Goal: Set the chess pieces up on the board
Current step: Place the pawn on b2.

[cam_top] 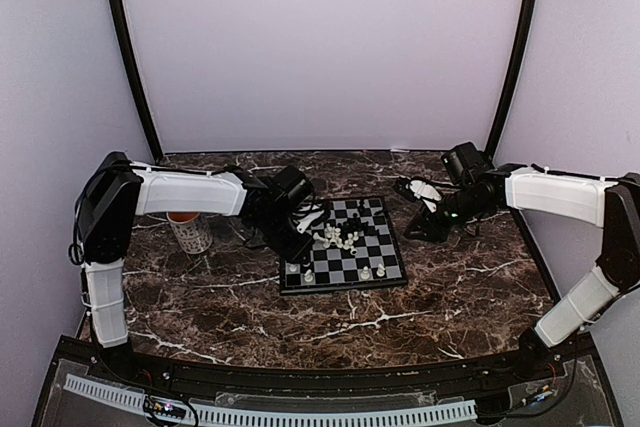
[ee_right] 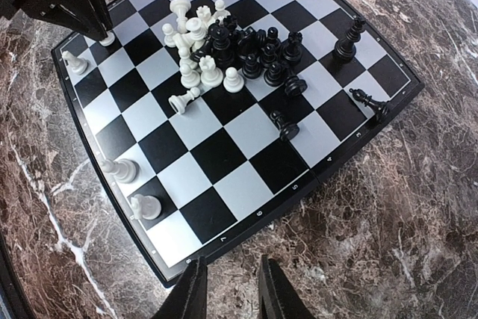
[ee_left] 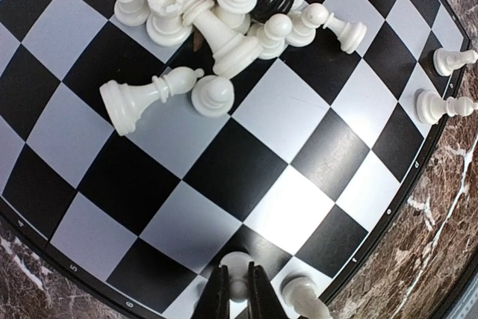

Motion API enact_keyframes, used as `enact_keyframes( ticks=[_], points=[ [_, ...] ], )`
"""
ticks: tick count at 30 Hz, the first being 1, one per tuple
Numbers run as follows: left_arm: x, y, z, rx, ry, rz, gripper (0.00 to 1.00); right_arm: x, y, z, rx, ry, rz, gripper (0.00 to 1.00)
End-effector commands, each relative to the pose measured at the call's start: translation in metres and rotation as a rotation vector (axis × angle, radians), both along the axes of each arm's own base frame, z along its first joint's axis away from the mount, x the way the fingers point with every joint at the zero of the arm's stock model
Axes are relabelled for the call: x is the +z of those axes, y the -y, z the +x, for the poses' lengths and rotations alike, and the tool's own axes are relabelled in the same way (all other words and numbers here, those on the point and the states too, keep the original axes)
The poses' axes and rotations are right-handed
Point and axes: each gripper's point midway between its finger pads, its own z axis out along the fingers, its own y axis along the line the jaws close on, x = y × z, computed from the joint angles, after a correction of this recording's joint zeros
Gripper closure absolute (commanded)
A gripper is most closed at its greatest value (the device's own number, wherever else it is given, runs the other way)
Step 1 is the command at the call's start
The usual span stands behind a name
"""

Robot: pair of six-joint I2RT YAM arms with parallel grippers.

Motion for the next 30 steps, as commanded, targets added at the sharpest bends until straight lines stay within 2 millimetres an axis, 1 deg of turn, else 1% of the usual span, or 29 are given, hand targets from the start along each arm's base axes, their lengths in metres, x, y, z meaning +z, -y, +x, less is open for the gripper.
enact_keyframes(
  ticks=[1,5,10,14,22,30],
  points=[
    [0.0,0.002,-0.003,-0.027,-0.004,0.009,0.91,0.004,-0.003,0.002,0.012,0.0,0.01,0.75],
    [-0.004,0.003,-0.006,-0.037,-0.013,0.014,0.91,0.003,-0.003,0.002,0.01,-0.003,0.009,0.75],
    [-0.006,0.0,-0.009,-0.043,-0.018,0.035,0.91,0.002,-0.002,0.001,0.011,-0.003,0.008,0.75],
    [-0.004,0.001,-0.013,-0.056,-0.022,0.045,0.91,0.002,-0.002,0.001,0.012,-0.004,0.008,0.75],
    [-0.002,0.001,-0.014,-0.055,-0.015,0.052,0.91,0.002,-0.003,0.001,0.013,-0.005,0.01,0.75],
    [0.0,-0.002,-0.006,-0.024,0.017,0.073,0.82,0.003,-0.002,0.0,0.012,-0.001,0.009,0.75]
  ],
)
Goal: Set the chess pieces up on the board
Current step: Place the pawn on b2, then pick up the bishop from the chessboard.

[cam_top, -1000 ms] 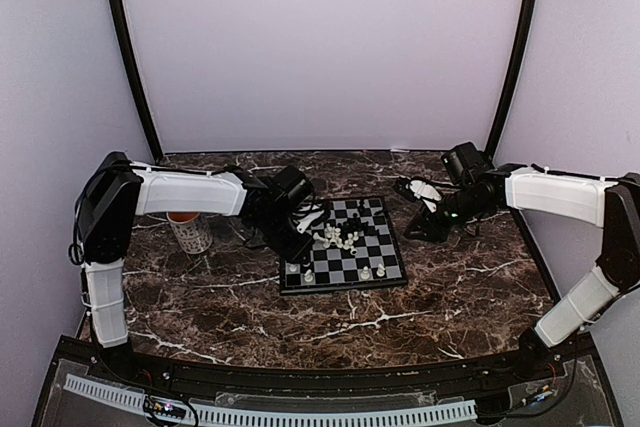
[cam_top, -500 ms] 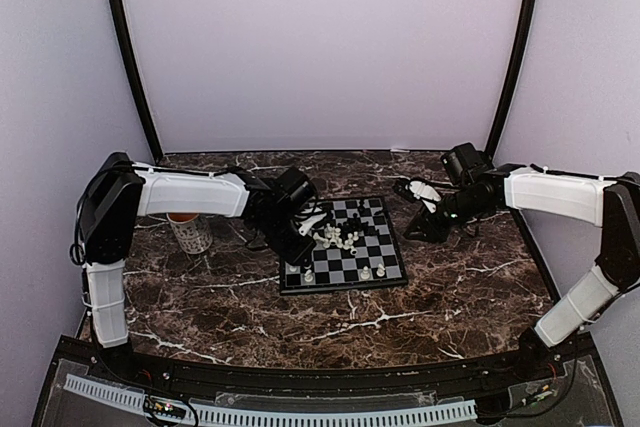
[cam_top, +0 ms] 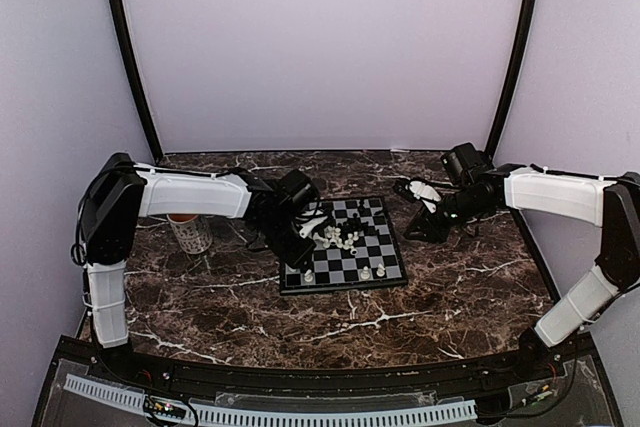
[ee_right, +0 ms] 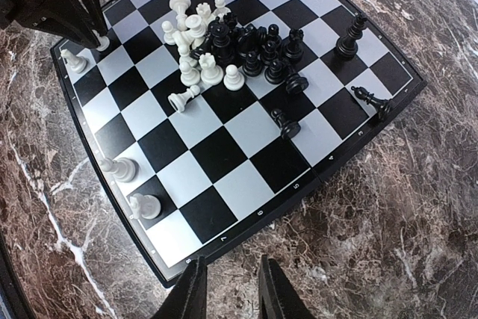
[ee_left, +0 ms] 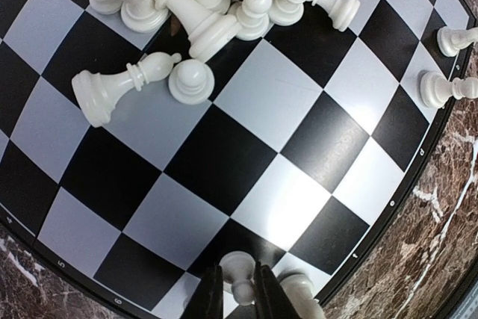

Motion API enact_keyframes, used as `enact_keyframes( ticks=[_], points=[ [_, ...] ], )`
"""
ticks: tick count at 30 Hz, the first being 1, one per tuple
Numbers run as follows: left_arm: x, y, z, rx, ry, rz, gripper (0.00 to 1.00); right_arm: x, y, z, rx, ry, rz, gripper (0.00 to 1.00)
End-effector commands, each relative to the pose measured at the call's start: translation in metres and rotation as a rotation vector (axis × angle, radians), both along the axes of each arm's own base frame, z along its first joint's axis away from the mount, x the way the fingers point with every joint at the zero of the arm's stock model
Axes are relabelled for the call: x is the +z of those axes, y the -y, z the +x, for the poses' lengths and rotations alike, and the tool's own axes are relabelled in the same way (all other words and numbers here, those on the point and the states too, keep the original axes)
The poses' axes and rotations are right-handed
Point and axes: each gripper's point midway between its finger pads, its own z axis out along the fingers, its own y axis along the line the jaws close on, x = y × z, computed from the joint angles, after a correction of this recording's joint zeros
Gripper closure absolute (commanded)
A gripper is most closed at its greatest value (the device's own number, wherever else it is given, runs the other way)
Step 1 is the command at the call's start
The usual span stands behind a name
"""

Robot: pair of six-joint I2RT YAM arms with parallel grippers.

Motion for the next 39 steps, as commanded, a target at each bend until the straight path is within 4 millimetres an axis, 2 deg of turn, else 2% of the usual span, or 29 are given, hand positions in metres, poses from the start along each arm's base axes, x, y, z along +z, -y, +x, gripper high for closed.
enact_keyframes(
  ticks=[1,12,16,21,24,29,34,39],
  points=[
    [0.006,-0.003,0.003,0.013,0.019,0.03,0.81,0.005,-0.002,0.0,0.011,0.004,0.011,0.75],
    [0.023,0.006,0.006,0.009,0.036,-0.025,0.75,0.005,-0.002,0.0,0.011,0.002,0.011,0.74],
    [0.037,0.011,0.008,0.004,0.05,-0.058,0.74,0.004,-0.002,0.0,0.012,0.001,0.011,0.74],
    [0.066,0.021,0.014,-0.016,0.085,-0.11,0.69,0.004,-0.001,-0.001,0.01,0.004,0.01,0.74],
    [0.077,0.024,0.027,-0.002,0.125,-0.126,0.67,0.005,-0.001,-0.001,0.01,0.006,0.01,0.74],
    [0.073,0.026,0.047,0.017,0.147,-0.119,0.68,0.005,-0.001,-0.001,0.011,0.01,0.009,0.75],
    [0.065,0.026,0.062,-0.127,0.155,-0.165,0.7,0.005,0.0,-0.002,0.011,0.017,0.011,0.75],
    [0.05,0.021,0.064,-0.281,0.125,-0.168,0.68,0.005,0.002,-0.002,0.007,0.02,0.004,0.75]
  ],
)
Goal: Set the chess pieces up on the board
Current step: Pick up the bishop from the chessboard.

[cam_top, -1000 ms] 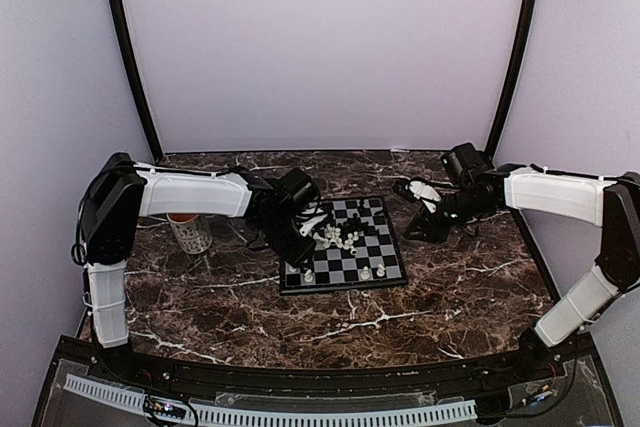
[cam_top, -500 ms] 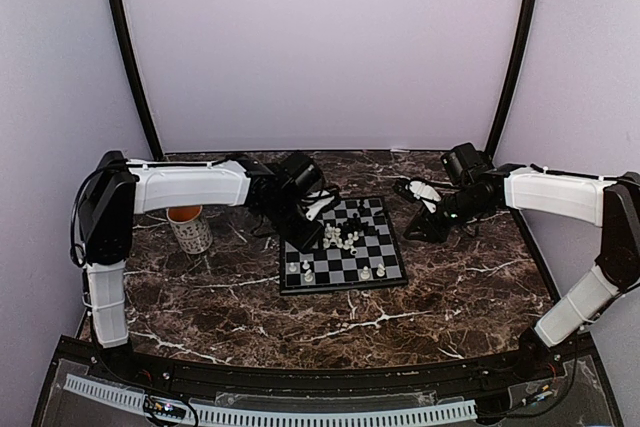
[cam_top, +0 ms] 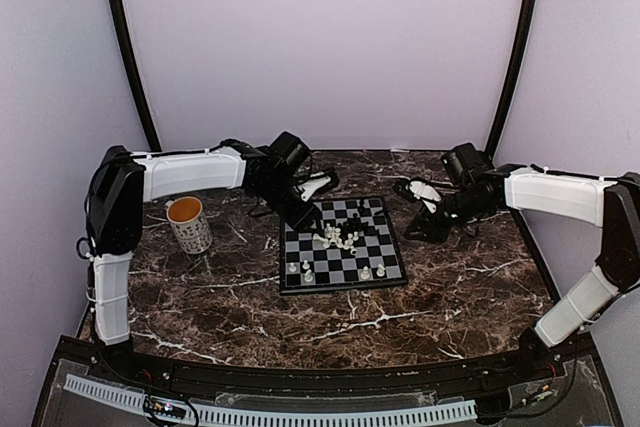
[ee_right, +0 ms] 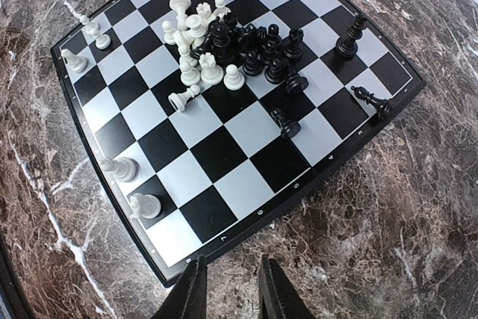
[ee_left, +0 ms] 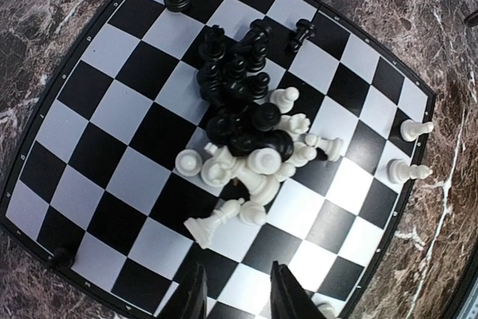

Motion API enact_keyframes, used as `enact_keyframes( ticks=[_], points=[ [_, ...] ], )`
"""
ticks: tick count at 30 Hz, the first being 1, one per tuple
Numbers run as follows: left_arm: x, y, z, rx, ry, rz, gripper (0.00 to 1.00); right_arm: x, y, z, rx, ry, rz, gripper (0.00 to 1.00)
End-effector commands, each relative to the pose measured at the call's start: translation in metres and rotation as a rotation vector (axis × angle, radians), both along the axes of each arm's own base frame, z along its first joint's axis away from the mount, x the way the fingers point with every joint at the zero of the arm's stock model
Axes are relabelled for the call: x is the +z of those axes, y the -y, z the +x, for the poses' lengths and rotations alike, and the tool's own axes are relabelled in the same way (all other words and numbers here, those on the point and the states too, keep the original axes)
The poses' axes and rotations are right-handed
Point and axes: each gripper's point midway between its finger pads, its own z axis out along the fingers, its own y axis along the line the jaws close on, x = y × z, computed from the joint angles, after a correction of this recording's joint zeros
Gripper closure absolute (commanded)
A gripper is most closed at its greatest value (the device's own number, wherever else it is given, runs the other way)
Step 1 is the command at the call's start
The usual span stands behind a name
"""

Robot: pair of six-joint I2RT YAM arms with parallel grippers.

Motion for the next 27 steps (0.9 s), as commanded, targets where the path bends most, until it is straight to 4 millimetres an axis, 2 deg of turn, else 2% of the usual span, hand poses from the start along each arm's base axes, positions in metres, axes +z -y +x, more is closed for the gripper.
enact_keyframes(
  ticks=[1,12,19,27],
  points=[
    [-0.007,0.0,-0.001,-0.182,0.007,0.004,0.68,0.005,0.002,-0.002,0.005,0.021,0.002,0.75],
    [-0.034,0.011,0.018,-0.237,0.035,0.012,0.65,0.0,0.001,-0.001,0.009,0.005,-0.007,0.75],
    [-0.058,0.005,0.012,-0.271,0.011,0.053,0.65,-0.003,0.001,0.0,0.009,-0.002,-0.012,0.75],
    [-0.061,-0.002,0.004,-0.264,-0.015,0.069,0.75,-0.006,-0.001,0.001,0.014,-0.015,-0.012,0.75]
  ],
)
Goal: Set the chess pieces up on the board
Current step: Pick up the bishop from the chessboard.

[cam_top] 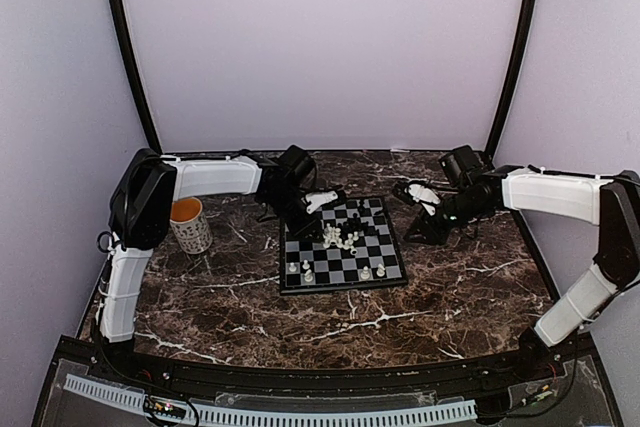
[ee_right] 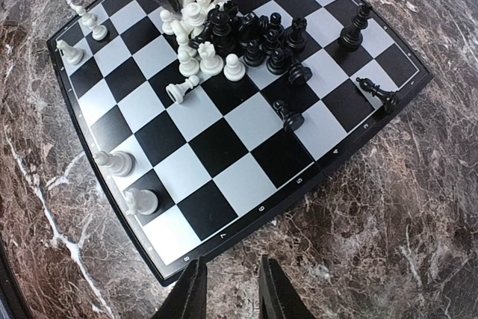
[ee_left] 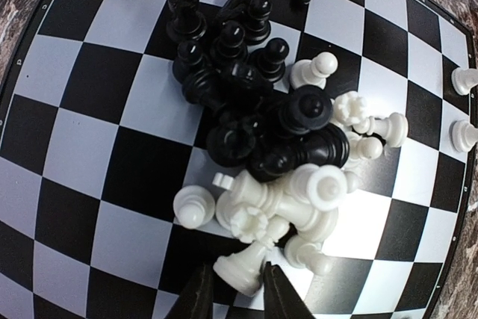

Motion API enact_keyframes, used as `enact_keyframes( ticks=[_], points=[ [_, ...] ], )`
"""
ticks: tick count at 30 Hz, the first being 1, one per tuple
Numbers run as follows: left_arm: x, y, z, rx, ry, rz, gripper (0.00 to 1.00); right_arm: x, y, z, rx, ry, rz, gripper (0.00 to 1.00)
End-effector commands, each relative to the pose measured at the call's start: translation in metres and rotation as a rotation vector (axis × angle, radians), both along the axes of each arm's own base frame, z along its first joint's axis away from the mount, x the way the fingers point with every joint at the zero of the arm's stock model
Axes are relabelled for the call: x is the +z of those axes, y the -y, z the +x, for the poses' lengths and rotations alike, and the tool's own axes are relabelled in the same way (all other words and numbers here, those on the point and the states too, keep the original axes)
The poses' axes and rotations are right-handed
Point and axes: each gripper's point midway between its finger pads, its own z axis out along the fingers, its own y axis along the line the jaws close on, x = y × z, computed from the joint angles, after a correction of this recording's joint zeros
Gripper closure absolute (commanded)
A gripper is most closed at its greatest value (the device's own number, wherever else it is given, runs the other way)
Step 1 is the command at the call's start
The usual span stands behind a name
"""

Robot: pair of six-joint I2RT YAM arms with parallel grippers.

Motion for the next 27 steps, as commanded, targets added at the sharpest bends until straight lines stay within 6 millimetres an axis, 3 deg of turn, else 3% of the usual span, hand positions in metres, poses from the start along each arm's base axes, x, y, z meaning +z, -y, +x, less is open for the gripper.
enact_keyframes(
  ticks=[1,16,21,27],
  points=[
    [-0.006,-0.009,-0.014,-0.011,-0.037,0.032,0.77,0.001,-0.002,0.002,0.01,-0.005,0.002,0.75],
    [0.032,-0.032,-0.003,0.111,0.063,0.028,0.84,0.003,-0.004,0.002,0.015,-0.008,0.011,0.75],
    [0.051,-0.025,0.021,0.249,0.067,-0.079,0.71,0.002,-0.005,0.002,0.019,-0.017,0.015,0.75],
    [0.062,-0.001,0.033,0.347,-0.04,-0.206,0.66,0.004,-0.004,0.003,0.015,-0.012,0.008,0.75]
  ],
)
